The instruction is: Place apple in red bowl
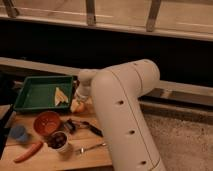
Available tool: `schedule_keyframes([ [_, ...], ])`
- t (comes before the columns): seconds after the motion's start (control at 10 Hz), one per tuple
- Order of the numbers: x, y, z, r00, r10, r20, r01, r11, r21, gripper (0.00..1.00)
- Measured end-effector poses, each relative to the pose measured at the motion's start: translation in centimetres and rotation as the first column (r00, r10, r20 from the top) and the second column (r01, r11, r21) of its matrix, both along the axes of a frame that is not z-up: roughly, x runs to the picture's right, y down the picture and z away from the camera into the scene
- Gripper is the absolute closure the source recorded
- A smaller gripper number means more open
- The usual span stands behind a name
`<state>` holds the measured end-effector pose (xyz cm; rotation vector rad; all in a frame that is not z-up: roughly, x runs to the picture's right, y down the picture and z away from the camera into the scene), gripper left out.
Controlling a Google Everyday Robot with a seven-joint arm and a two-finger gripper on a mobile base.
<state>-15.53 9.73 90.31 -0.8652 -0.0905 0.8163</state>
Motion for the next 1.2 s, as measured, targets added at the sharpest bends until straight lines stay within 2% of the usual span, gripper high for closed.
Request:
schedule_keyframes([
  [0.2, 0.9, -0.9, -0.8, 1.000, 0.008, -0.014, -0.007, 0.9996, 0.029, 0.80],
  [0.4, 2.5, -1.6, -2.4, 0.999, 0.007, -0.035, -0.006, 0.9984, 0.057, 0.97],
  [0.6, 4.9, -2.2, -4.3, 0.999, 0.015, -0.052, -0.011, 0.9979, 0.065, 1.00],
  [0.7, 5.4, -3.1, -5.6, 0.999, 0.019, -0.041, -0.016, 0.9974, 0.070, 1.00],
  [0.9, 4.8, -4.9, -8.3, 0.999, 0.019, 0.032, -0.022, 0.9968, 0.077, 1.00],
  [1.0, 4.0, -5.9, -9.7, 0.996, 0.013, 0.088, -0.020, 0.9965, 0.081, 1.00],
  [1.2, 0.2, -7.4, -11.6, 0.979, -0.011, 0.205, -0.009, 0.9952, 0.097, 1.00],
])
